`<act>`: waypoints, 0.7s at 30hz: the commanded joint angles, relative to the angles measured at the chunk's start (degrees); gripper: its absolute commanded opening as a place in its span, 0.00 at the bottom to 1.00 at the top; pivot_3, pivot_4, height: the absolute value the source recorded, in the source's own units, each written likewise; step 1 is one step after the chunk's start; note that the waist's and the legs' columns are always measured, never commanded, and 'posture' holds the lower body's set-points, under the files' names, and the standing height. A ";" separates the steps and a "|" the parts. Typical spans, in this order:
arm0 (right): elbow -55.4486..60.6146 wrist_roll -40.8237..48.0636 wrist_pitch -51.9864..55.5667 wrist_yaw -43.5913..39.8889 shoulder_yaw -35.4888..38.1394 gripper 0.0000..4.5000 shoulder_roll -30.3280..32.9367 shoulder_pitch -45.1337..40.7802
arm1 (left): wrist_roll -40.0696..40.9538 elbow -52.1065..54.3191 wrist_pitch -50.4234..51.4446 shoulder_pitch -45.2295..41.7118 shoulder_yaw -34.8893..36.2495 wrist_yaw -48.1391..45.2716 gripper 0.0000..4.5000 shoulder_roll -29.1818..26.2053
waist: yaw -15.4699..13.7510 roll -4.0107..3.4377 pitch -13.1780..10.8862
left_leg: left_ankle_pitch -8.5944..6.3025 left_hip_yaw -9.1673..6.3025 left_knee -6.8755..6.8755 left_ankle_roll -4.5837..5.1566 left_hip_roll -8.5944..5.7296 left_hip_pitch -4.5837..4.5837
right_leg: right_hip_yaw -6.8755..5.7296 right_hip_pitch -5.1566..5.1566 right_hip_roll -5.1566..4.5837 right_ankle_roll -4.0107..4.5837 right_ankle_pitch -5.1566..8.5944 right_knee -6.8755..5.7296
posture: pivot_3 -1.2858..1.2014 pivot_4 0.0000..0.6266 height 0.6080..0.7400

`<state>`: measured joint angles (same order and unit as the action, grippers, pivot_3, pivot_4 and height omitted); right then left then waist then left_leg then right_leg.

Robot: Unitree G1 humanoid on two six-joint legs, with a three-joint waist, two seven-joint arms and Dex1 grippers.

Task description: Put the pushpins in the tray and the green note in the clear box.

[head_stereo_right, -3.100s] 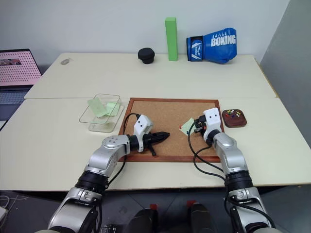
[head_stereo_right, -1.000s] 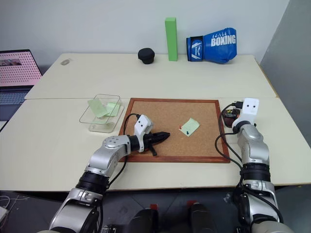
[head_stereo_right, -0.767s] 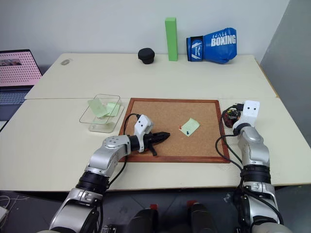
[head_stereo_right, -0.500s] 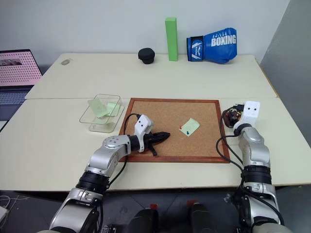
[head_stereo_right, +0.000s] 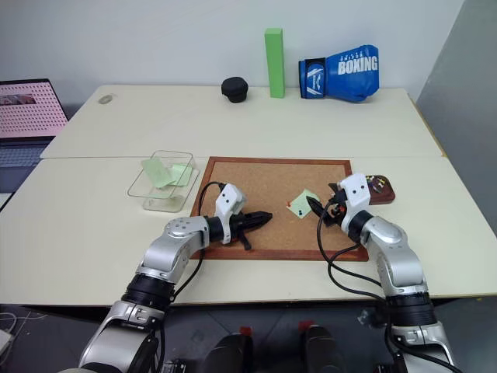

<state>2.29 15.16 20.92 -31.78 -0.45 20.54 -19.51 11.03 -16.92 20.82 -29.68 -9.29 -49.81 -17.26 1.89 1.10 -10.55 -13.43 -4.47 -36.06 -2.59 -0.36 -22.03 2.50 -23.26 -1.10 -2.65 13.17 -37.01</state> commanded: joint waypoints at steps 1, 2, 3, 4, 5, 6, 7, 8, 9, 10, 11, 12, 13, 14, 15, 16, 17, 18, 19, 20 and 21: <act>5.14 2.87 0.31 -3.54 -2.21 0.86 -1.04 2.27 | -0.46 -0.50 0.96 0.88 -1.48 -0.92 0.00 0.07 | -0.01 0.00 0.00 | 0.00 -0.01 0.01 0.00 0.00 0.00 | 0.00 0.00 0.00 0.00 0.00 0.01 | 0.52 0.24 1.00; 5.23 3.09 0.60 -3.66 -2.58 0.86 -1.47 2.47 | -0.51 -0.57 0.85 0.83 -1.46 -0.96 0.00 0.04 | -0.01 0.00 0.00 | 0.00 -0.01 0.01 0.00 0.00 0.00 | 0.00 0.00 0.00 0.00 0.00 0.01 | 0.52 0.24 1.00; 4.85 2.56 0.43 -3.63 -3.23 0.86 -1.73 2.67 | -0.56 -0.63 0.76 0.74 -1.44 -0.97 0.00 0.05 | -0.01 0.00 0.00 | 0.00 -0.01 0.01 0.00 0.01 0.00 | 0.00 0.00 0.00 0.00 0.00 0.01 | 0.52 0.24 1.00; 4.00 2.06 0.08 -3.52 -3.75 0.86 -2.15 2.82 | -0.58 -0.68 0.74 0.63 -1.43 -0.96 0.00 0.09 | -0.01 0.00 0.00 | 0.00 -0.01 0.01 0.00 0.00 0.00 | 0.01 0.00 0.00 0.00 0.00 0.00 | 0.52 0.24 1.00; 3.11 1.54 -0.43 -3.45 -4.15 0.86 -2.41 2.91 | -0.58 -0.71 0.74 0.56 -1.43 -0.96 0.00 0.13 | -0.01 0.00 0.00 | 0.00 0.00 -0.01 0.00 0.00 0.00 | 0.01 0.00 0.00 -0.01 0.00 0.00 | 0.52 0.24 1.00; 1.83 0.79 -1.21 -3.42 -4.64 0.86 -2.58 3.00 | -0.62 -0.74 0.68 0.53 -1.47 -1.00 0.00 0.15 | -0.01 0.00 0.00 | 0.00 0.00 -0.02 0.00 -0.01 0.00 | 0.01 0.00 0.00 -0.01 0.00 0.00 | 0.52 0.24 1.00; 0.82 0.13 -1.94 -3.44 -5.04 0.86 -2.62 3.03 | -0.66 -0.75 0.63 0.52 -1.52 -1.04 0.00 0.15 | -0.01 0.00 0.00 | 0.00 0.00 -0.02 0.00 0.00 0.00 | 0.01 0.00 0.00 -0.01 0.00 0.00 | 0.52 0.24 1.00; -0.37 -0.44 -2.80 -3.37 -5.30 0.86 -2.83 2.90 | -0.76 -0.77 0.50 0.53 -1.61 -1.09 0.00 0.13 | -0.01 0.00 0.00 | 0.00 0.00 -0.01 0.00 0.00 0.00 | 0.00 0.00 0.00 -0.01 0.00 0.01 | 0.52 0.24 1.00; -1.57 -0.71 -3.42 -2.97 -5.20 0.86 -3.26 2.65 | -0.85 -0.80 0.36 0.54 -1.67 -1.08 0.00 0.13 | -0.01 0.00 0.00 | 0.00 0.00 -0.01 0.00 0.00 0.00 | 0.00 0.00 0.00 -0.01 0.00 0.01 | 0.52 0.24 1.00; -2.32 -0.80 -3.80 -2.68 -5.05 0.86 -3.59 2.45 | -0.90 -0.81 0.28 0.54 -1.70 -1.07 0.00 0.13 | -0.01 0.00 0.00 | 0.00 0.00 -0.01 0.00 0.00 0.00 | 0.00 0.00 0.00 -0.01 0.00 0.01 | 0.52 0.24 1.00; -3.69 -1.53 -4.81 -2.36 -5.13 0.86 -3.78 1.96 | -0.97 -0.83 0.21 0.56 -1.72 -1.04 0.00 0.14 | -0.01 0.00 0.00 | 0.00 0.00 0.00 0.00 0.00 0.00 | -0.01 0.00 0.00 0.00 0.00 0.01 | 0.52 0.24 1.00; -4.67 -1.93 -5.46 -2.35 -5.18 0.86 -3.97 1.53 | -1.00 -0.82 0.22 0.57 -1.71 -1.01 0.00 0.15 | -0.01 0.00 0.00 | 0.00 0.00 0.00 0.00 0.00 0.00 | -0.01 0.00 0.00 0.00 0.00 0.01 | 0.52 0.24 1.00; -5.48 -2.11 -5.88 -2.32 -5.25 0.86 -4.30 0.98 | -0.96 -0.76 0.30 0.58 -1.64 -1.06 0.00 0.10 | -0.01 0.00 0.00 | 0.00 0.00 0.00 0.00 0.00 0.00 | 0.00 0.00 0.00 0.00 0.00 0.01 | 0.52 0.24 1.00; -6.15 -2.22 -6.19 -2.32 -5.27 0.86 -4.59 0.52 | -0.94 -0.72 0.34 0.59 -1.59 -1.09 0.00 0.06 | -0.01 0.00 0.00 | 0.00 0.00 0.00 0.00 0.00 0.00 | 0.00 0.00 0.00 0.00 0.00 0.01 | 0.52 0.24 1.00; -6.73 -2.30 -6.45 -2.36 -5.29 0.86 -4.85 0.12 | -0.95 -0.71 0.34 0.60 -1.58 -1.12 0.00 0.02 | -0.01 0.00 0.00 | 0.00 0.00 0.00 0.00 0.00 0.00 | 0.00 0.00 0.00 0.00 0.00 0.01 | 0.52 0.24 1.00; -7.56 -2.75 -7.01 -2.41 -5.51 0.86 -5.05 -0.36 | -0.97 -0.64 0.30 0.67 -1.55 -1.10 0.00 -0.06 | -0.01 0.00 0.00 | 0.00 0.00 -0.01 0.00 0.00 0.00 | 0.00 0.00 0.00 -0.01 0.00 0.00 | 0.52 0.24 1.00; -8.34 -3.10 -7.47 -2.49 -5.66 0.86 -5.23 -0.86 | -0.99 -0.59 0.29 0.72 -1.52 -1.04 0.00 -0.10 | -0.01 0.00 0.00 | 0.00 0.00 -0.01 0.00 0.00 0.01 | 0.00 0.00 0.00 -0.01 0.00 0.00 | 0.52 0.24 1.00; -8.89 -3.22 -7.75 -2.59 -5.71 0.86 -5.53 -1.31 | -0.98 -0.44 0.33 0.81 -1.48 -1.02 0.00 -0.16 | 0.00 0.00 0.00 | 0.00 0.00 -0.01 0.00 0.00 0.01 | -0.01 0.00 0.00 -0.01 0.00 0.00 | 0.52 0.24 1.00; -9.38 -3.28 -7.95 -2.68 -5.69 0.86 -5.81 -1.74 | -0.96 -0.34 0.41 0.87 -1.45 -1.00 0.00 -0.19 | 0.00 0.00 0.00 | 0.00 -0.01 0.00 0.00 0.00 0.01 | -0.01 0.00 0.00 0.00 0.00 0.00 | 0.52 0.24 1.00; -9.96 -3.41 -8.22 -2.78 -5.69 0.86 -6.01 -2.16 | -0.97 -0.29 0.45 0.87 -1.46 -0.96 0.00 -0.18 | 0.00 0.00 0.00 | 0.00 -0.01 0.00 0.00 0.00 0.00 | -0.01 0.00 0.00 0.00 0.00 0.01 | 0.52 0.24 1.00; -10.39 -3.62 -8.50 -2.80 -5.75 0.86 -6.20 -2.43 | -0.96 -0.17 0.47 0.96 -1.45 -0.98 0.00 -0.23 | 0.00 0.00 0.00 | 0.00 -0.01 0.00 0.00 0.00 0.00 | -0.01 0.00 0.00 0.00 0.00 0.01 | 0.52 0.24 1.00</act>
<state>-8.38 11.98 14.18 -34.20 -6.00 14.71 -20.56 10.85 -17.00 20.63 -29.77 -9.36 -50.59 -17.45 1.89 1.10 -10.55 -13.43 -4.48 -36.07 -2.59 -0.36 -22.02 2.50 -23.26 -1.10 -2.65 13.17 -37.00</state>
